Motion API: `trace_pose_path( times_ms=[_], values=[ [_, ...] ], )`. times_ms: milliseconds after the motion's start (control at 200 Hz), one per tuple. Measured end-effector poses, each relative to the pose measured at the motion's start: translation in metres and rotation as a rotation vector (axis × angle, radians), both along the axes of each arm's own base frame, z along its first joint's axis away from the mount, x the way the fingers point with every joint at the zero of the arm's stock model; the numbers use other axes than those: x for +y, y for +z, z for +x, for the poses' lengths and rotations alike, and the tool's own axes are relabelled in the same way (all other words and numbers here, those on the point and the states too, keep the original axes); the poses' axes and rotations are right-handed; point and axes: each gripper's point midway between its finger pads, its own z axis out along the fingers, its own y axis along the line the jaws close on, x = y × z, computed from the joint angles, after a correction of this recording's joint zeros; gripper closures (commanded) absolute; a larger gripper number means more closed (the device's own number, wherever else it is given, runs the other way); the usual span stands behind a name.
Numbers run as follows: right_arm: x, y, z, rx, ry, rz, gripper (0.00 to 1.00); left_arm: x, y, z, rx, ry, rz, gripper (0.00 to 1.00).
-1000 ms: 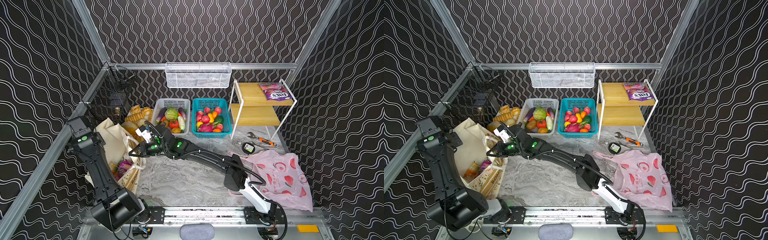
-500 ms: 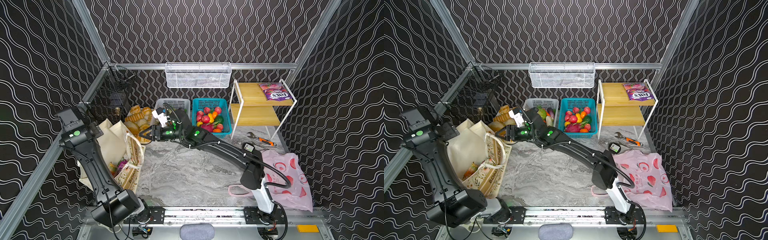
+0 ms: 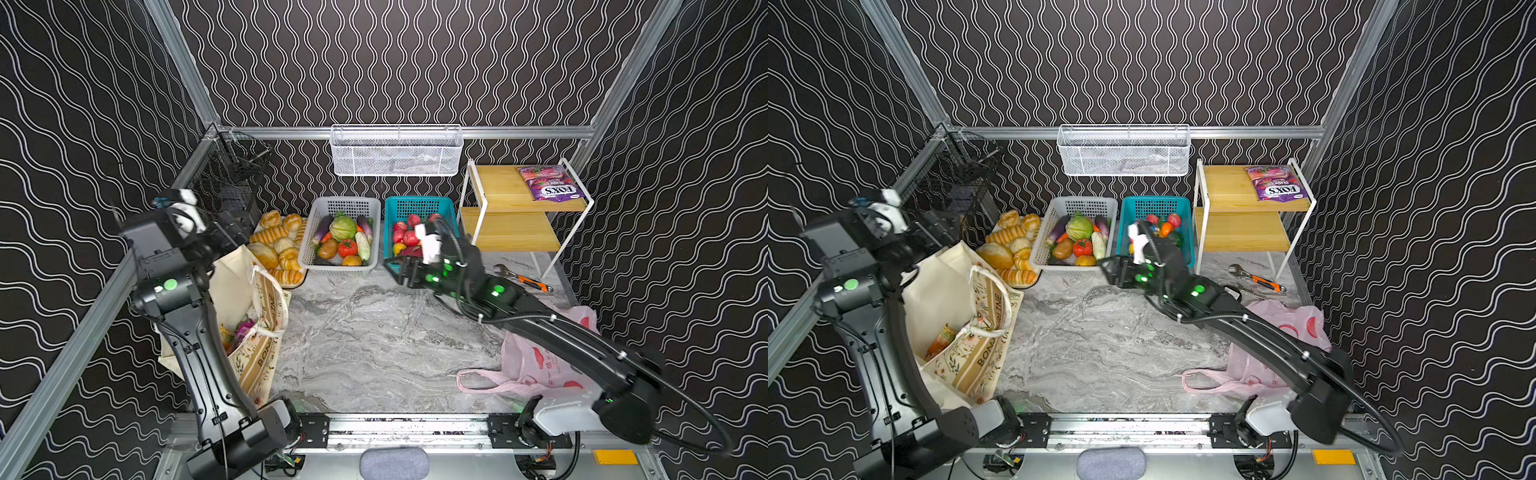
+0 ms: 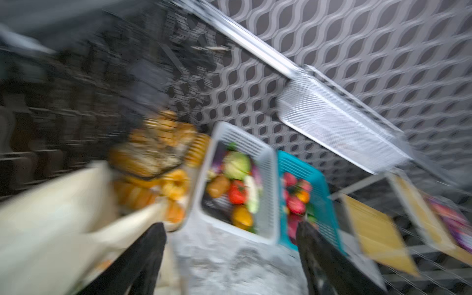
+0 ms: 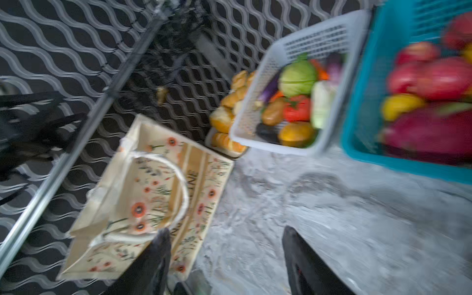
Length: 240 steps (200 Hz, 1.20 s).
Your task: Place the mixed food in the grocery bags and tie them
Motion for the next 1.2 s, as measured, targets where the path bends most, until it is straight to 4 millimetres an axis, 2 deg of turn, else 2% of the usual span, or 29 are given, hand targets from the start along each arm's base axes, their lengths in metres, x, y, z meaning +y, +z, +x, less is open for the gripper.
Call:
trace_pose_path(
  times_ms=[130,230,300,350,486,586,686,756,931,991,1071,1201],
  values=[
    [-0.079,-0.030,0.007,0.046,-0.194,-0.037,0.27,-0.089,0.004,0.004,-0.026,-0.284,-0.042,0.19],
    [-0.141,-0.061,0.013,0.129,-0.361,-0.088,0.23,-0.149,-0.013,-0.005,0.013,-0.459,-0.068,0.21],
    [-0.184,-0.085,0.013,0.202,-0.485,-0.144,0.18,-0.192,-0.029,-0.021,0.050,-0.583,-0.086,0.21],
    [-0.208,-0.101,0.006,0.255,-0.551,-0.180,0.18,-0.224,-0.040,-0.038,0.086,-0.676,-0.101,0.21],
    [-0.262,-0.143,-0.022,0.384,-0.707,-0.283,0.17,-0.290,-0.052,-0.073,0.114,-0.851,-0.054,0.21],
    [-0.298,-0.168,-0.039,0.465,-0.819,-0.340,0.24,-0.333,-0.071,-0.093,0.162,-0.947,-0.004,0.21],
    [-0.324,-0.194,-0.051,0.576,-0.910,-0.379,0.25,-0.359,-0.094,-0.100,0.211,-0.976,0.048,0.21],
    [-0.335,-0.214,-0.060,0.656,-0.948,-0.421,0.27,-0.370,-0.106,-0.102,0.246,-0.986,0.061,0.21],
    [-0.343,-0.249,-0.081,0.792,-0.969,-0.495,0.22,-0.377,-0.118,-0.097,0.250,-0.954,0.084,0.20],
    [-0.342,-0.254,-0.084,0.812,-0.963,-0.503,0.20,-0.375,-0.120,-0.092,0.244,-0.927,0.096,0.20],
    [-0.341,-0.256,-0.084,0.824,-0.955,-0.513,0.09,-0.372,-0.120,-0.088,0.236,-0.899,0.108,0.19],
    [-0.331,-0.247,-0.077,0.798,-0.903,-0.526,0.01,-0.369,-0.119,-0.083,0.227,-0.871,0.122,0.19]
  ],
)
